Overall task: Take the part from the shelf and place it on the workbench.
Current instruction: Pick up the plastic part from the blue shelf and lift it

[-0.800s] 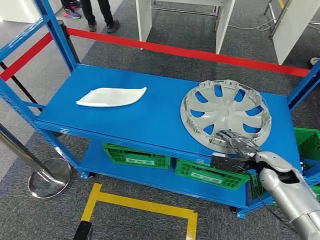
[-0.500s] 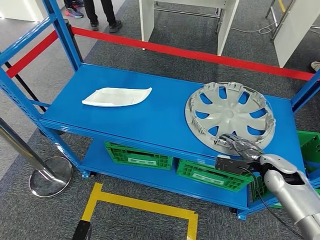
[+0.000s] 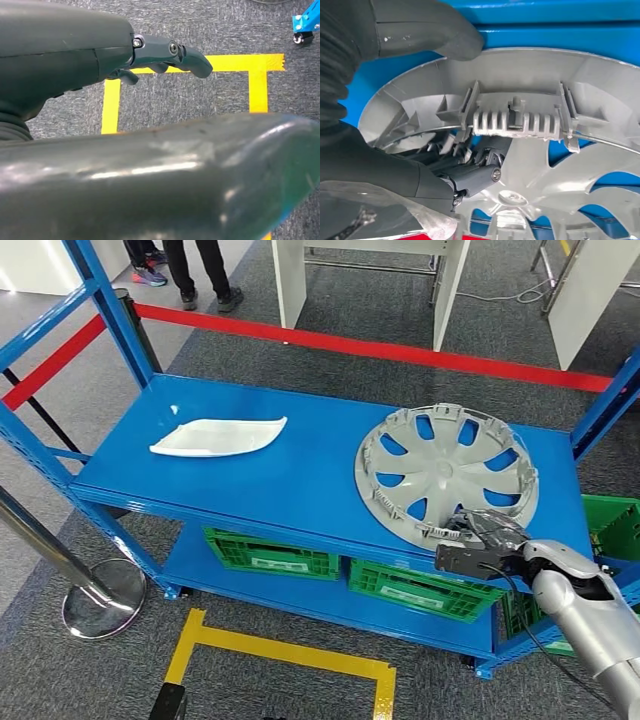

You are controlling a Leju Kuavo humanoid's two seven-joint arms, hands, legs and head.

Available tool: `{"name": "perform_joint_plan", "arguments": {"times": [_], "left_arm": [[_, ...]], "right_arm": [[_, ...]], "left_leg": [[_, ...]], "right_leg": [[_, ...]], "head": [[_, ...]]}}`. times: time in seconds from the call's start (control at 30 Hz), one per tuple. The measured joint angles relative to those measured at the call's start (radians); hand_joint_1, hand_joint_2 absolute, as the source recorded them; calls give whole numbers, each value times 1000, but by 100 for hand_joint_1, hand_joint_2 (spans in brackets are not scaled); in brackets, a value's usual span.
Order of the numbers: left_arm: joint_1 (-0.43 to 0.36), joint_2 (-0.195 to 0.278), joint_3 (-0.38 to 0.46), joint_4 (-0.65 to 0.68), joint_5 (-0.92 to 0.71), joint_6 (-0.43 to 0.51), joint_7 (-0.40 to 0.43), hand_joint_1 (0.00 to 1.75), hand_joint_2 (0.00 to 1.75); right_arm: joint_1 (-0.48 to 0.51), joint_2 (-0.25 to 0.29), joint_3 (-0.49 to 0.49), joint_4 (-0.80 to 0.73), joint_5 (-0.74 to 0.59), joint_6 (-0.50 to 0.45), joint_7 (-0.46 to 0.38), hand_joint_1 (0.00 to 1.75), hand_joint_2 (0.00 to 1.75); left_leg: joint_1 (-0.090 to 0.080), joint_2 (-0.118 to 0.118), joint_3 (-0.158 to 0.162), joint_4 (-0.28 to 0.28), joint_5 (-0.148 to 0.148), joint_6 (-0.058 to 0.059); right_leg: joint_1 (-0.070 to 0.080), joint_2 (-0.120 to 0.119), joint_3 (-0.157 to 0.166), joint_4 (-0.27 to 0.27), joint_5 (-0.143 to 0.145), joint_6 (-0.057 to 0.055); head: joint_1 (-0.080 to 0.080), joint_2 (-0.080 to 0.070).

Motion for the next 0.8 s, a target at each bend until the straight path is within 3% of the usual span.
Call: {"name": "perform_joint_plan", "arguments": {"times": [0.03,0.1,0.2,0.27,0.3,0.37,0.43,0.47,0.5,0.53,0.6,0.63,0.73,0.8], "left_arm": [[0,1,0,0,1,0,0,0,0],[-2,3,0,0,5,1,-2,0,0],[-2,3,0,0,9,2,-11,0,0],[-3,4,1,0,11,2,-15,0,0],[-4,4,2,0,13,1,-16,0,0],[-4,4,2,0,15,-1,-17,0,0],[-2,4,2,0,16,-2,-17,0,0],[-1,4,3,0,17,-2,-17,0,0],[-2,4,3,0,18,-3,-17,0,0],[-2,4,3,0,18,-4,-18,0,0],[-3,4,3,0,21,-9,-21,0,0],[-4,4,4,0,24,-14,-25,0,0],[-4,6,8,0,34,-25,-37,0,0],[-4,9,10,0,37,-28,-41,0,0]], "right_arm": [[0,-1,1,0,-1,-1,0,175,175],[0,-3,1,0,-1,-4,0,175,175],[1,-7,2,0,-3,-8,0,175,175],[4,-10,5,0,-6,-11,-1,175,175],[6,-13,7,0,-7,-12,-1,175,175],[11,-15,10,0,-10,-16,-2,175,175],[17,-15,12,0,-11,-19,-3,175,175],[18,-15,12,0,-11,-20,-5,175,175],[18,-15,12,0,-11,-21,-7,175,175],[17,-15,12,-1,-11,-21,-10,175,175],[15,-15,14,-3,-12,-25,-16,175,175],[15,-15,16,-5,-13,-28,-19,175,175],[14,-14,18,-12,-13,-42,-25,175,175],[14,-14,18,-17,-13,-55,-28,175,175]], "left_leg": [[0,0,35,-73,35,3],[-1,0,90,-189,70,10],[-4,0,100,-218,70,23],[-2,1,101,-226,76,37],[-1,1,102,-229,80,44],[-2,1,99,-230,82,50],[-4,2,98,-230,82,51],[-4,2,99,-230,81,51],[-4,2,100,-229,81,50],[-4,2,102,-229,80,48],[-7,0,101,-225,76,41],[-9,0,99,-223,76,36],[-8,-1,98,-220,75,22],[-6,-1,81,-177,43,11]], "right_leg": [[0,1,2,0,-1,2],[4,2,1,2,-2,10],[6,3,-2,-2,1,27],[4,3,-14,17,-16,37],[3,3,-33,54,-39,40],[2,2,-98,186,-103,44],[2,2,-147,283,-127,46],[2,2,-147,279,-111,47],[2,2,-128,236,-80,46],[1,1,-94,166,-42,44],[3,0,-31,41,-1,38],[4,0,-15,11,4,34],[5,1,-10,3,3,18],[1,-1,-7,0,6,6]], "head": [[0,0],[1,0],[2,0],[4,0],[5,0],[8,0],[8,0],[8,0],[8,0],[8,0],[7,0],[7,0],[6,0],[4,0]]}}
